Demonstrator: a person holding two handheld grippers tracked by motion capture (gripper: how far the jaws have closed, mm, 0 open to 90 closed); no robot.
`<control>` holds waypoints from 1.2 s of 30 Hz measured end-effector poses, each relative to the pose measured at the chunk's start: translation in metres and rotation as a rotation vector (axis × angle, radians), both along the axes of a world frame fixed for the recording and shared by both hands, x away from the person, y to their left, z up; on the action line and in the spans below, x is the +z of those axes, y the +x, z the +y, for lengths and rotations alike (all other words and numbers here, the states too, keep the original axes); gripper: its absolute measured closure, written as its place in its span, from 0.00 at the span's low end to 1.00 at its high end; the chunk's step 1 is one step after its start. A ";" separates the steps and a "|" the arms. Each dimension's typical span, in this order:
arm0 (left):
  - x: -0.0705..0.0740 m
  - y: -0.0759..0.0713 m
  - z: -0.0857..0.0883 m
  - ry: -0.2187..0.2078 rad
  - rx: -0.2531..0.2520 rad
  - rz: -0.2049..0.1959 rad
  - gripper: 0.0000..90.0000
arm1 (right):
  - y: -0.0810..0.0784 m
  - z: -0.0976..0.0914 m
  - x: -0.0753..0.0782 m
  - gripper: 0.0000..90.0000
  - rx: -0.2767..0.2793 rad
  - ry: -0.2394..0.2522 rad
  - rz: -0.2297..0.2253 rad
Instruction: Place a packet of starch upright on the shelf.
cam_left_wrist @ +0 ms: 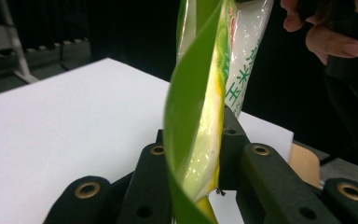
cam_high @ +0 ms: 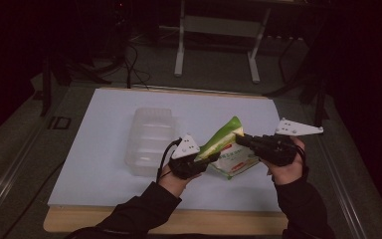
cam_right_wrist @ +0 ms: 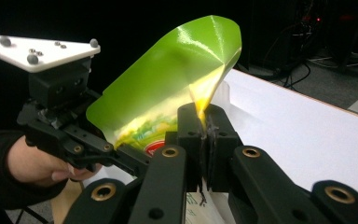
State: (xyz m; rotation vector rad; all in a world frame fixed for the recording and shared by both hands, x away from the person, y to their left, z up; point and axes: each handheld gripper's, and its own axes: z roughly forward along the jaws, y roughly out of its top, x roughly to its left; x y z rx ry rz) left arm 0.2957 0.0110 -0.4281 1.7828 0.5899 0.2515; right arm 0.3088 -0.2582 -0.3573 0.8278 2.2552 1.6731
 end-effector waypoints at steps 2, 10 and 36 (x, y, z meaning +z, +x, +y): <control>0.003 0.000 0.001 0.014 -0.007 -0.008 0.91 | 0.000 -0.001 -0.001 0.96 0.003 0.012 0.002; 0.019 0.004 0.009 0.011 -0.001 -0.042 0.92 | -0.001 -0.005 0.001 0.96 0.005 0.048 -0.008; 0.090 0.037 0.045 0.041 -0.088 -0.138 0.92 | -0.009 -0.036 0.002 0.37 -0.068 0.115 -0.098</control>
